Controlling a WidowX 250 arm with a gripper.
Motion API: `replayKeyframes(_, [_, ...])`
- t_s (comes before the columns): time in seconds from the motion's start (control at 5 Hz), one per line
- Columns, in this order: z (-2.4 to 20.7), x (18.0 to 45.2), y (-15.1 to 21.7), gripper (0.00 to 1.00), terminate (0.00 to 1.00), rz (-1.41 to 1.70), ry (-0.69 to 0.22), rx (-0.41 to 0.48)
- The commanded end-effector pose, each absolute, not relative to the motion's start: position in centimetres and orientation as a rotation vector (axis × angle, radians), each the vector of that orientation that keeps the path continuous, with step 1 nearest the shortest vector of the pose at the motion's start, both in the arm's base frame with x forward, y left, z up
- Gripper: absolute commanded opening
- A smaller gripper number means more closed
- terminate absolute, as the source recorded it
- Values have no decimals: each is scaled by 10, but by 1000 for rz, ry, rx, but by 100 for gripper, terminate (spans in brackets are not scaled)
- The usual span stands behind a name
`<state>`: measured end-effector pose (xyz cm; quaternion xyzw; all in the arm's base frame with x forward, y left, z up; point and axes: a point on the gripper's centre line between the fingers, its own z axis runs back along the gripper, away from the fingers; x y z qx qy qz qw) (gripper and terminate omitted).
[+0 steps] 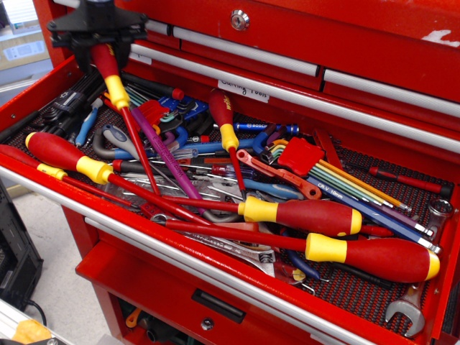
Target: Pick up red srewdriver
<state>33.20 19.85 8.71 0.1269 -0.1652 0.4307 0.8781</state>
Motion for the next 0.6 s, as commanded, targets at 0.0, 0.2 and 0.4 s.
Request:
replayKeyframes(0.0, [165, 331, 203, 0, 0, 919, -524, 417])
replayKeyframes(0.2, [191, 326, 197, 0, 0, 931, -575, 490])
replayKeyframes(0.4, [219, 324, 187, 0, 0, 932, -591, 553])
